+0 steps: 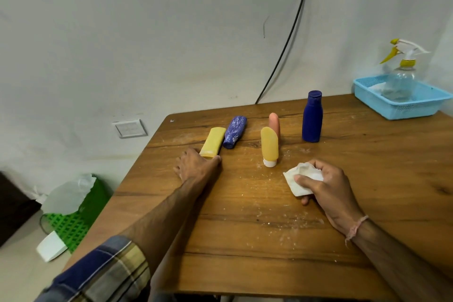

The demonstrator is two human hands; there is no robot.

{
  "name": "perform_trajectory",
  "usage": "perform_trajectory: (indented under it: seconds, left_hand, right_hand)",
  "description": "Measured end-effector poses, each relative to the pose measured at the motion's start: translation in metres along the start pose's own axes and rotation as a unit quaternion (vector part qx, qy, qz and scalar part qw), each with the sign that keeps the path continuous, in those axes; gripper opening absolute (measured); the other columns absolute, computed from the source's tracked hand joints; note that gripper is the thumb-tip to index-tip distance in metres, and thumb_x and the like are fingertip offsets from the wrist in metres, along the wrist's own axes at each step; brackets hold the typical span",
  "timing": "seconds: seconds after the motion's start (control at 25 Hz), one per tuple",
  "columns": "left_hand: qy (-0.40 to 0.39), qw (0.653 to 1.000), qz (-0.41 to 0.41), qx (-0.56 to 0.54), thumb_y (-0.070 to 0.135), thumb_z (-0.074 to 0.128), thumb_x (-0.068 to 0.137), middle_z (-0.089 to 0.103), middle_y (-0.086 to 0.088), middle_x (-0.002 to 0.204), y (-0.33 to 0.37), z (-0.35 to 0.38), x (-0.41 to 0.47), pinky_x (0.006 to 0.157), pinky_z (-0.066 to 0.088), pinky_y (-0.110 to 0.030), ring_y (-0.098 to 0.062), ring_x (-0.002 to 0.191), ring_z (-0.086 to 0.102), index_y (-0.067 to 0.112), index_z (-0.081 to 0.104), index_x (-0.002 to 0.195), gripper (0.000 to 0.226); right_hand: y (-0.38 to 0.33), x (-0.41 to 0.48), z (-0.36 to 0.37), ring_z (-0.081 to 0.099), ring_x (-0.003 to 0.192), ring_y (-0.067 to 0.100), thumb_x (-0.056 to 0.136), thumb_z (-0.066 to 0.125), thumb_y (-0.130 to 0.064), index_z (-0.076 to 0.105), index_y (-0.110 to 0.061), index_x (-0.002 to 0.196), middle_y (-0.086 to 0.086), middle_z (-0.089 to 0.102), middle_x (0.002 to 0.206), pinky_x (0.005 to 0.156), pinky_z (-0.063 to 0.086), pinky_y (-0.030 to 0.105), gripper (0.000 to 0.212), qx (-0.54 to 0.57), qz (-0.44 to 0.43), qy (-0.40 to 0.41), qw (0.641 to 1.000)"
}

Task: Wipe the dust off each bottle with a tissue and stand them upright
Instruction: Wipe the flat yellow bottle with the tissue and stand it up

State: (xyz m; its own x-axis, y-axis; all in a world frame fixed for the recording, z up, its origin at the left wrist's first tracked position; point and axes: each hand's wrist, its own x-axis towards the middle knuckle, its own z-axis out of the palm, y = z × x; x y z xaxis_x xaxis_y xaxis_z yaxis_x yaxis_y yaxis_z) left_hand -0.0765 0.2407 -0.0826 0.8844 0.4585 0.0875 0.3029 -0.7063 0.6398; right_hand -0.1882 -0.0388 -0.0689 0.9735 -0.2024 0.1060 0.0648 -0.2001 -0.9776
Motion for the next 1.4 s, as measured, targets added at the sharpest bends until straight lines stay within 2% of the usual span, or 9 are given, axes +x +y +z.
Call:
perform_trajectory:
  seconds: [0.28,0.36,0.48,0.6,0.8,1.08,1.2,1.28,1.4]
  left_hand:
    - [-0.002,0.999,0.019,-0.049,0.049,0.088,0.063,0.062,0.001,0.121,-0.071,-0.060,-0.075,0.101,0.048,-0.049,-0.022,0.115,0.057,0.027,0.048,0.129,0.081]
    - [-0.027,0.996,0.027,-0.075,0.047,0.090,0.061,0.061,0.004,0.116,-0.095,-0.081,-0.106,0.093,0.054,-0.046,-0.017,0.106,0.060,0.033,0.047,0.124,0.078]
    - [-0.061,0.990,0.043,-0.118,0.032,0.095,0.060,0.060,0.009,0.111,-0.114,-0.105,-0.145,0.082,0.054,-0.033,-0.006,0.099,0.058,0.031,0.049,0.122,0.077]
    - [-0.114,0.980,0.071,-0.143,0.023,0.096,0.059,0.062,0.013,0.107,-0.109,-0.107,-0.164,0.082,0.055,-0.033,-0.002,0.098,0.058,0.029,0.051,0.122,0.078]
    - [-0.168,0.962,0.122,-0.176,0.039,0.091,0.046,0.069,0.014,0.105,-0.069,-0.073,-0.166,0.089,0.056,-0.042,-0.007,0.097,0.063,0.034,0.053,0.115,0.079]
    - [-0.210,0.941,0.173,-0.199,0.036,0.094,0.051,0.068,0.017,0.106,-0.019,-0.037,-0.171,0.091,0.057,-0.046,-0.005,0.098,0.065,0.040,0.055,0.116,0.075]
    - [-0.206,0.934,0.179,-0.231,0.033,0.089,0.050,0.068,0.012,0.106,-0.014,-0.031,-0.171,0.084,0.061,-0.044,-0.009,0.095,0.069,0.037,0.050,0.120,0.080]
    - [-0.196,0.934,0.192,-0.228,0.036,0.087,0.050,0.069,0.012,0.104,-0.014,-0.030,-0.172,0.083,0.061,-0.045,-0.011,0.093,0.070,0.037,0.046,0.119,0.080]
    - [-0.189,0.942,0.193,-0.200,0.030,0.094,0.050,0.068,0.019,0.104,-0.015,-0.029,-0.170,0.088,0.056,-0.050,-0.018,0.098,0.066,0.044,0.040,0.116,0.087]
  right_hand:
    - [0.002,-0.041,0.008,0.071,0.078,0.018,0.081,0.077,-0.010,0.069,-0.023,0.094,0.000,0.072,0.095,0.064,0.061,0.041,0.020,-0.044,-0.058,-0.028,0.997]
    - [0.000,-0.052,0.011,0.067,0.083,0.007,0.080,0.079,-0.013,0.070,-0.025,0.092,-0.009,0.071,0.092,0.071,0.058,0.031,0.019,-0.108,-0.115,-0.025,0.987]
    - [-0.009,-0.069,0.023,0.063,0.087,-0.004,0.079,0.080,-0.013,0.072,-0.024,0.089,-0.016,0.070,0.090,0.069,0.050,0.010,0.017,-0.141,-0.171,-0.010,0.975]
    - [-0.012,-0.079,0.039,0.061,0.087,-0.007,0.081,0.076,-0.004,0.072,-0.021,0.095,-0.015,0.068,0.095,0.071,0.046,0.004,0.022,-0.205,-0.225,0.011,0.953]
    - [-0.010,-0.081,0.037,0.058,0.093,0.015,0.081,0.067,0.004,0.073,-0.017,0.100,0.001,0.064,0.099,0.077,0.050,0.027,0.029,-0.298,-0.254,0.067,0.918]
    - [-0.006,-0.083,0.012,0.056,0.102,0.026,0.075,0.063,0.009,0.076,-0.013,0.101,0.005,0.068,0.104,0.086,0.041,0.025,0.036,-0.403,-0.195,0.097,0.889]
    - [-0.008,-0.105,0.052,0.055,0.107,0.017,0.075,0.060,0.010,0.075,-0.012,0.108,0.001,0.069,0.110,0.095,0.040,0.019,0.042,-0.388,-0.253,0.005,0.886]
    - [-0.004,-0.107,0.055,0.055,0.109,0.016,0.077,0.059,0.010,0.074,-0.012,0.111,0.000,0.069,0.112,0.097,0.044,0.023,0.043,-0.394,-0.288,-0.031,0.872]
    - [0.000,-0.085,0.015,0.057,0.106,0.019,0.081,0.058,0.008,0.074,-0.013,0.107,0.003,0.070,0.110,0.091,0.045,0.025,0.038,-0.430,-0.230,0.037,0.872]
